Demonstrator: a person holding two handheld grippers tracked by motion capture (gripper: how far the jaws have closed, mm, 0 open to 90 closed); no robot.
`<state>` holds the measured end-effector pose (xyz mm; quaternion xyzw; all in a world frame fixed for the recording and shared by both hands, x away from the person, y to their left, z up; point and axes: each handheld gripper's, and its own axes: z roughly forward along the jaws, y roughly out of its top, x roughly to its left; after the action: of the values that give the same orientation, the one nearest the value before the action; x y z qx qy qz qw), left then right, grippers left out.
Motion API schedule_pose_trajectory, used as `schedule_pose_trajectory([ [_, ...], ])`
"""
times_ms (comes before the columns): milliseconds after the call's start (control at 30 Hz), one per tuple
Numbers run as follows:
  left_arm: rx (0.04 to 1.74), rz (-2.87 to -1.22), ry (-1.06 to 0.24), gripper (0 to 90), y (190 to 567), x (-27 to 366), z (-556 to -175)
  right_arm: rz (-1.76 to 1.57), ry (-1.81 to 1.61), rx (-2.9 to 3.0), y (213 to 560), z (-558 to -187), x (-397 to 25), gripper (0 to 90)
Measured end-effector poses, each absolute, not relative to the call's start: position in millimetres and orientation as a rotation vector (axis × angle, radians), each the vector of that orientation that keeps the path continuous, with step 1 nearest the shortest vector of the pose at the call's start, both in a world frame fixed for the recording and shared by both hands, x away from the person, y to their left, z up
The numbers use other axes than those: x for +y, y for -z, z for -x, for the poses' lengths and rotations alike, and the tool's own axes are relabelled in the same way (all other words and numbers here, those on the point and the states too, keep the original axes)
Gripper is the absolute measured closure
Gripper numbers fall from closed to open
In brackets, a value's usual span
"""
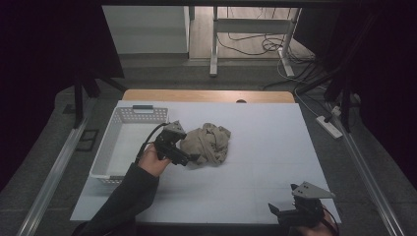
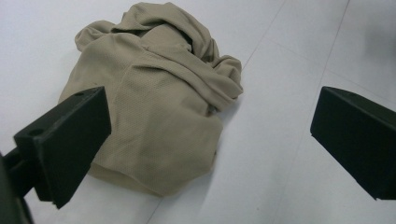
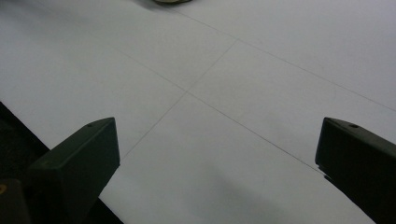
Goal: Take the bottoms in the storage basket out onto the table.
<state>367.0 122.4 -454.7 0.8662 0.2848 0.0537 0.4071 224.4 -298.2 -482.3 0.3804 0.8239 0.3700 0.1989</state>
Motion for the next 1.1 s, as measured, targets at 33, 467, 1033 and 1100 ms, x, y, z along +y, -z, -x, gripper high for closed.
schedule_pose_trajectory([
  [33, 0.72, -2.182, -0.136, 0.0, 455, 123, -366, -1.064, -1.035, 2.305, 482, -224, -298, 0.4],
  [467, 0.742, -2.158, -0.091, 0.0, 454, 133, -357, -1.059, -1.039, 2.305, 482, -224, -298, 0.4],
  [1033, 0.766, -2.119, -0.071, 0.0, 454, 151, -344, -1.053, -1.032, 2.304, 482, -224, -297, 0.4],
  [1100, 0.766, -2.114, -0.077, 0.0, 454, 152, -342, -1.054, -1.033, 2.304, 482, -224, -297, 0.4],
])
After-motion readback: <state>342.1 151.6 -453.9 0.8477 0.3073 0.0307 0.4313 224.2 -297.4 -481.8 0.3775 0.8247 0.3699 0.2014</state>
